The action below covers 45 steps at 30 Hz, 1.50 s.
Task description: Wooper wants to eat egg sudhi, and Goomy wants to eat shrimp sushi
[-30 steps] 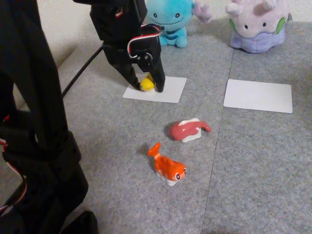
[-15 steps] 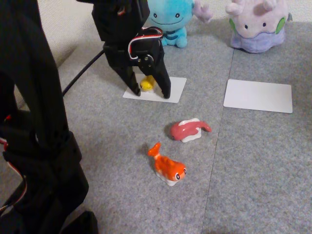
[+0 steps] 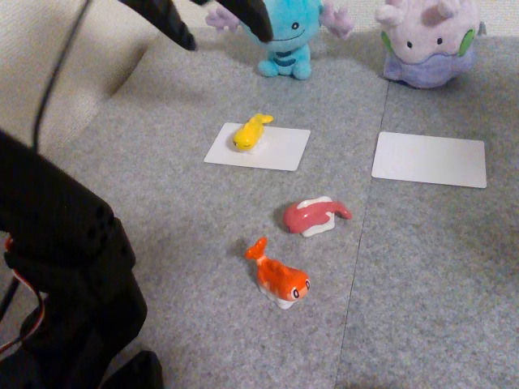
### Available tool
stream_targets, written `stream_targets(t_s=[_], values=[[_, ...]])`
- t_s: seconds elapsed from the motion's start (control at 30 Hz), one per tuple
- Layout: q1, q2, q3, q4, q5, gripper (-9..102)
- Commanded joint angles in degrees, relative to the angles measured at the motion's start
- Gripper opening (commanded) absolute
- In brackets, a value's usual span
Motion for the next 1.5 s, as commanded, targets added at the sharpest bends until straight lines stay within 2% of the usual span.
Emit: stream_targets(t_s=[0.0,0.17,0.3,0.53,0.77,0.87,1.13,1.47], values=[[-0.26,5.54,-0.53,5.36,-8.61,32],[0.88,7.65,-0.18,14.06,-26.54,32],[8.35,7.38,3.78,13.89,-35.6,32],[21.8,6.86,15.38,13.71,-58.8,32],[30.06,6.77,22.76,13.36,-72.95,32],[32.7,6.68,25.66,11.51,-76.9,32],[36.3,6.59,34.72,-2.55,-78.31,32],[36.3,6.5,37.79,-4.22,-79.19,32]])
